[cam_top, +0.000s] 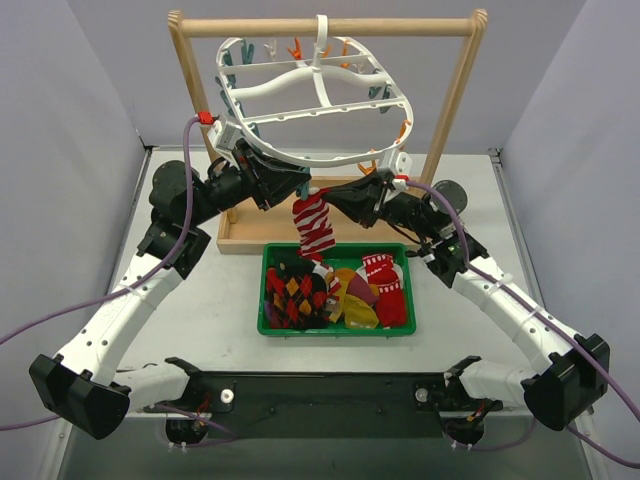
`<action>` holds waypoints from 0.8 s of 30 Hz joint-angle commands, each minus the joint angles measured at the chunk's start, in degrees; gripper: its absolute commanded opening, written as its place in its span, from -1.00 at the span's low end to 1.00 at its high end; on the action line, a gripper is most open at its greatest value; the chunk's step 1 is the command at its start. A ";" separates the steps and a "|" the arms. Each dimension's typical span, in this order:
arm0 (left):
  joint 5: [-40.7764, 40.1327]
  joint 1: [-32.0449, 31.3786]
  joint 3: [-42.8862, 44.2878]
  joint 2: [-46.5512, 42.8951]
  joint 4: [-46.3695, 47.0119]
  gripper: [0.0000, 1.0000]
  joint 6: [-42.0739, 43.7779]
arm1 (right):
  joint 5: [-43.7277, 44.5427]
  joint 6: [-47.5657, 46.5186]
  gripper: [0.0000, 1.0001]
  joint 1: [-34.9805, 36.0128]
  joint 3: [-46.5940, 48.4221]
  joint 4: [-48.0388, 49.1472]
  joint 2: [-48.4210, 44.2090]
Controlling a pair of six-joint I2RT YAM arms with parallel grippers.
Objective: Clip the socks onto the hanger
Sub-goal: Clamp the sock onto the hanger.
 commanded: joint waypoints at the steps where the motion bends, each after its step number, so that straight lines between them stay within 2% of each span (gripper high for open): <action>1: 6.15 -0.95 2.12 -0.38 0.85 -1.00 -0.50 | -3.24 -0.23 -1.00 -0.46 -0.01 6.65 -2.46; 12: 6.32 -0.95 1.86 -0.64 1.11 -1.00 -0.50 | -0.87 5.92 -1.00 -0.72 0.96 12.80 -0.70; 24: 6.68 -1.12 0.98 -1.26 1.99 -1.00 -0.33 | 1.42 7.68 -1.00 -3.01 -0.01 12.98 -2.55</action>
